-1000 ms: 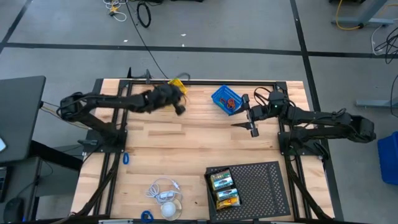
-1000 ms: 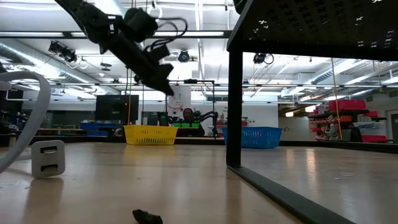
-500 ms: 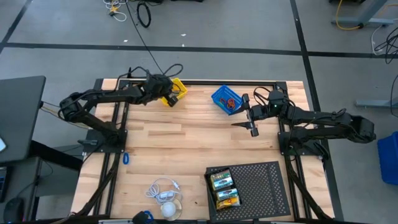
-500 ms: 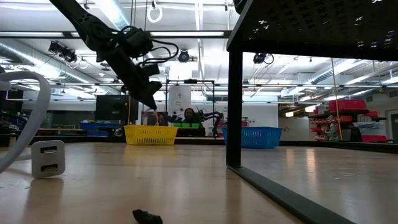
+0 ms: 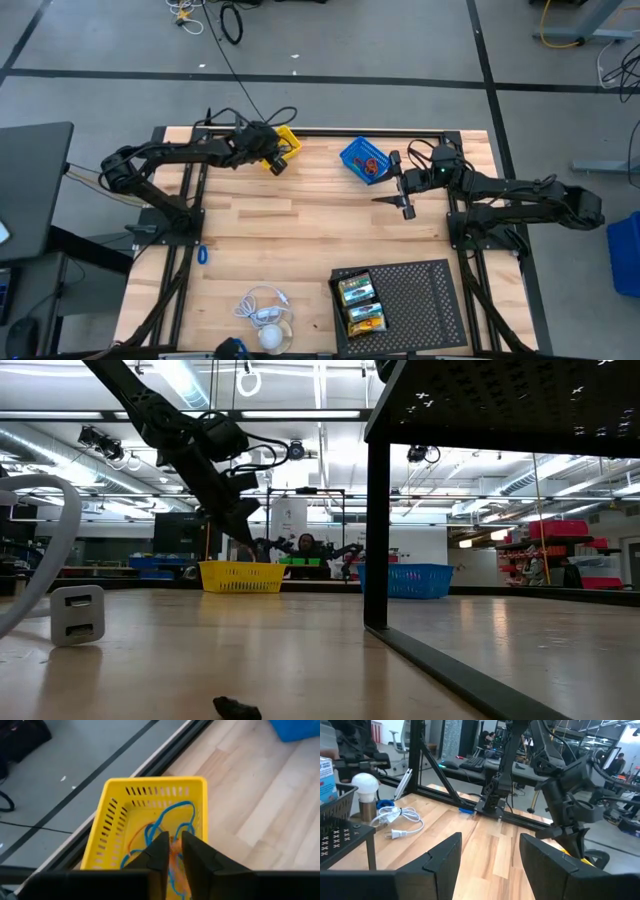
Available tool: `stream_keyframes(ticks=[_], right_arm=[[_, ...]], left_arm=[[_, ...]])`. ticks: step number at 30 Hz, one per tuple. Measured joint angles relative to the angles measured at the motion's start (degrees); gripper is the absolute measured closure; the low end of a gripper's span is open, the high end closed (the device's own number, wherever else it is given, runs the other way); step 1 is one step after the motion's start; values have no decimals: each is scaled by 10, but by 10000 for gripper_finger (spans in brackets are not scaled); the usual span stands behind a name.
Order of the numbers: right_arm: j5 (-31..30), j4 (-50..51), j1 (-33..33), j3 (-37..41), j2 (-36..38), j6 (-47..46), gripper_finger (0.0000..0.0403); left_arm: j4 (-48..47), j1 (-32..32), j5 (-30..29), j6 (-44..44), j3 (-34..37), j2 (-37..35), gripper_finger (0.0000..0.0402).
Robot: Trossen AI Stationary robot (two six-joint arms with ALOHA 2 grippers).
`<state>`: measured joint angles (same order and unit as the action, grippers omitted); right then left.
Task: Pick & Place Office Desk Supplies
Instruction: Put the orange rubber band into the yellow basket, then put the blue spring keychain into the blue basket
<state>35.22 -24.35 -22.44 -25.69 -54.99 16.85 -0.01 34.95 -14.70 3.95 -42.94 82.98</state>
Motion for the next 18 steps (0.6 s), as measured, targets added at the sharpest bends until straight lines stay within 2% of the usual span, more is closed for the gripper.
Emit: stream_keyframes(ticks=[9,11,15,18], right_arm=[[0,7,0,0,0,-1,195],[0,7,0,0,0,-1,195],[-7,7,0,0,0,-1,195],[-9,13,0,0,0,-1,195]], left_arm=[[22,25,-4,5,0,-1,263],[21,31,25,4,0,-4,248],[24,25,121,-1,0,-36,219],[-20,11,149,-1,0,-70,203]])
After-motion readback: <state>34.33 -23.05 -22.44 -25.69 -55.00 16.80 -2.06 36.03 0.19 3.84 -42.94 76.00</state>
